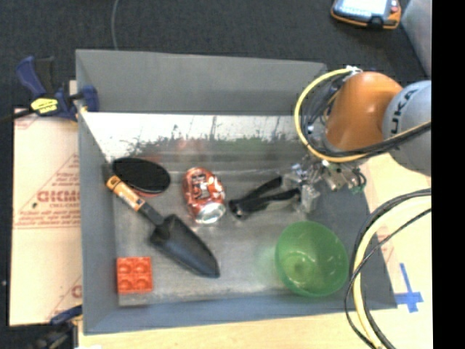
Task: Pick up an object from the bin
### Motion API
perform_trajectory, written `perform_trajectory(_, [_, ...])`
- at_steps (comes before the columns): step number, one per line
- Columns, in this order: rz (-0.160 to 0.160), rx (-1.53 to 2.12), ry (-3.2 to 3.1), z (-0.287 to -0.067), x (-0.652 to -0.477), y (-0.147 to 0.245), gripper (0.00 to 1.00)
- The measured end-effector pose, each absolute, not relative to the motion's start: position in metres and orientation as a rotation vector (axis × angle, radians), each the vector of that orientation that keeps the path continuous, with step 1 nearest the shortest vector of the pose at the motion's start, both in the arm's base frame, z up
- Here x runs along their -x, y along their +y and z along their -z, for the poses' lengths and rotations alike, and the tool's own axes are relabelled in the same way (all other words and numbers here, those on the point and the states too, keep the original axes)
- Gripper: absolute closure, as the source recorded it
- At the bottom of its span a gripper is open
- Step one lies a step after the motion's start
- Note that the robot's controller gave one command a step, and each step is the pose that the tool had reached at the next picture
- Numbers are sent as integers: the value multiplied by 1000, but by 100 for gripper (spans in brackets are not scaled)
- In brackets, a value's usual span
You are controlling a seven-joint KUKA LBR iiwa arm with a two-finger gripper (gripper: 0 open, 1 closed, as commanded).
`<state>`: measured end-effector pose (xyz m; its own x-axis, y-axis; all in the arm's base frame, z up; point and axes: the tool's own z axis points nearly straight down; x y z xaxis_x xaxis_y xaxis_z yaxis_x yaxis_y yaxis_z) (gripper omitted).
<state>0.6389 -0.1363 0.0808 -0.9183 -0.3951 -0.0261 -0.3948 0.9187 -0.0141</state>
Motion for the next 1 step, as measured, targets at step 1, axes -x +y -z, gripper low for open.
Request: perform_trajectory(1, [14, 664, 3046, -194, -650, -125, 100])
